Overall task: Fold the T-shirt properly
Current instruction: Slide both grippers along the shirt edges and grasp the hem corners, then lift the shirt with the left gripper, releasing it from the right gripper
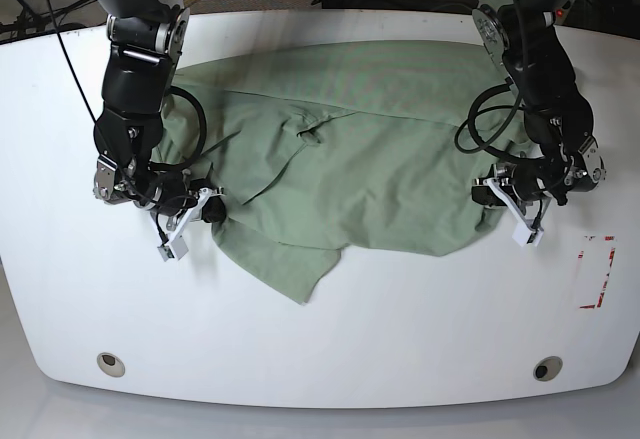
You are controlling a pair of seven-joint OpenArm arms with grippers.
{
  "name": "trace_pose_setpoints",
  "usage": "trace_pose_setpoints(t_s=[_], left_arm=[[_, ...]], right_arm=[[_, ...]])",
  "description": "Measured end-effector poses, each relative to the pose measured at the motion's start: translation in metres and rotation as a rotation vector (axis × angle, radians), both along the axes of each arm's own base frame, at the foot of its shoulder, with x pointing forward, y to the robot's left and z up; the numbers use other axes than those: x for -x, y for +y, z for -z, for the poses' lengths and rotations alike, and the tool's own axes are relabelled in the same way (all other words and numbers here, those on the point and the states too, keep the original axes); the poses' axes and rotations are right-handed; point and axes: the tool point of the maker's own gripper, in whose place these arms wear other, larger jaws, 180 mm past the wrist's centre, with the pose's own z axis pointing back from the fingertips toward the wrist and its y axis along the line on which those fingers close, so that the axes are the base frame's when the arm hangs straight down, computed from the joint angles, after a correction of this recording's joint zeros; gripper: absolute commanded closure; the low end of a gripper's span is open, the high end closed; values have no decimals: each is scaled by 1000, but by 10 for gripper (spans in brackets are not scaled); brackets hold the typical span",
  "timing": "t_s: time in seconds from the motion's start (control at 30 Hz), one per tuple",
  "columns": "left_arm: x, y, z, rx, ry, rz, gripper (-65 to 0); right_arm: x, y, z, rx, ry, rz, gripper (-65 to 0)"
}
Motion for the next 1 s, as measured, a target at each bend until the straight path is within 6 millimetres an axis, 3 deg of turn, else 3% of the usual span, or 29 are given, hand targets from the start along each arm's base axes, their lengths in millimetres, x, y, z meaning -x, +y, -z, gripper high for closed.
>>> trace_pose_setpoints(t_s=[0.43,0.63,0.77,0.9,1.0], left_arm=[[-3,1,-1,-2,-19,-10,0],[-4,13,-3,-27,-28,-18,0],[-4,18,-8,-67,-31,-14,0],[-7,33,-34,-165,-88,-14,0],[-17,32,-57,-222,-138,22,0]], right_arm=[[8,-4,1,23,-11,-2,0],[7,-5,-3,33,-25,-4,0],[-3,-20,-15,68,-38,-4,0],[-20,-38,-35,98,-82,11,0],[-31,-41,-50,107,-105,2,0]])
